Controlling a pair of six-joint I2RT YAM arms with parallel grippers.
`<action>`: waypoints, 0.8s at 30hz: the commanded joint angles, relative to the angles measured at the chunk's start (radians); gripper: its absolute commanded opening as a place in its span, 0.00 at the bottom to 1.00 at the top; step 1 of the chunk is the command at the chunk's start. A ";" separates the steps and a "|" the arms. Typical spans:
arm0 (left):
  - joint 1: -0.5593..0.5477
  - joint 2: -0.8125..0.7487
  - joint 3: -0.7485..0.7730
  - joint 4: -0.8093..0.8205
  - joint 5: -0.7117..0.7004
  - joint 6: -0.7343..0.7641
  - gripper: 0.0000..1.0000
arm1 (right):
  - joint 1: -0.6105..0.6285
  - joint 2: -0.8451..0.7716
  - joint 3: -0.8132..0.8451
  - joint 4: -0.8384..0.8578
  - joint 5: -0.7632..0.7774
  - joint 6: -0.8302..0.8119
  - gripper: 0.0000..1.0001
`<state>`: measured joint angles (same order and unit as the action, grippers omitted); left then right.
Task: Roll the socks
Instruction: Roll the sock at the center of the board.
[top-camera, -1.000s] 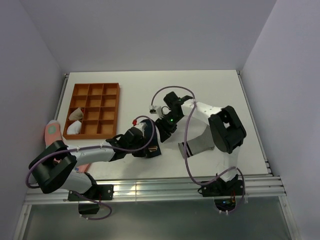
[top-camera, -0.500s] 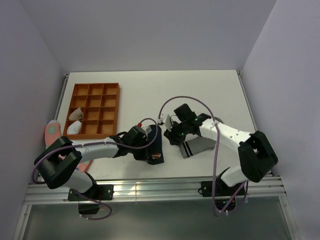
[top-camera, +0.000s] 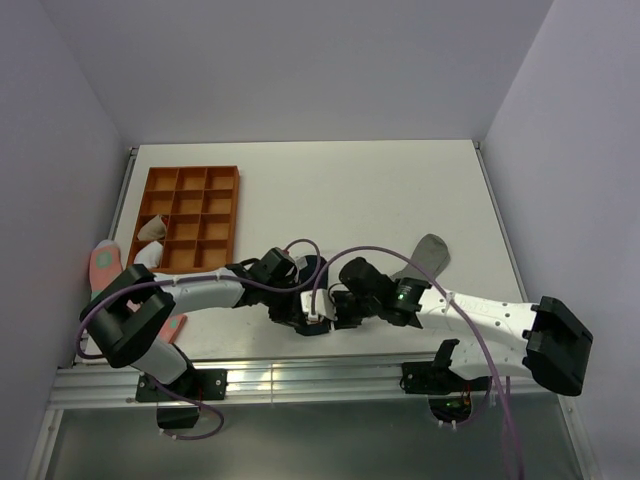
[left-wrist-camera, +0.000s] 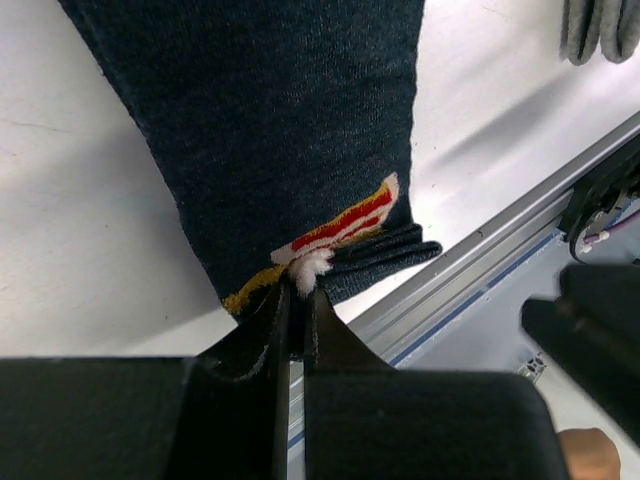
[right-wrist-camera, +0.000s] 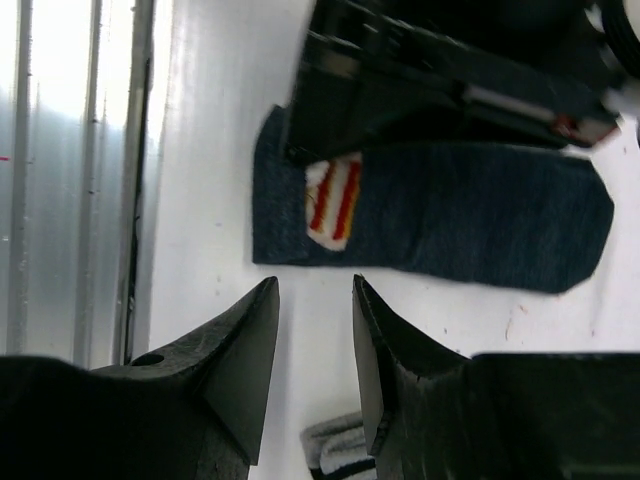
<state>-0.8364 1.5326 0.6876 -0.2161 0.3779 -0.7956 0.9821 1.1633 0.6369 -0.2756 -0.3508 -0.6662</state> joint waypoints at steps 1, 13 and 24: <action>0.002 0.026 0.012 -0.069 0.010 0.036 0.00 | 0.052 -0.028 -0.016 0.078 0.013 -0.053 0.43; 0.002 0.035 -0.013 -0.048 0.023 0.038 0.00 | 0.262 0.111 -0.037 0.136 0.151 -0.096 0.42; 0.003 0.046 -0.017 -0.029 0.030 0.041 0.00 | 0.293 0.185 -0.045 0.223 0.239 -0.096 0.41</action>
<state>-0.8326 1.5528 0.6907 -0.2184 0.4282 -0.7876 1.2655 1.3365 0.5972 -0.1287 -0.1555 -0.7536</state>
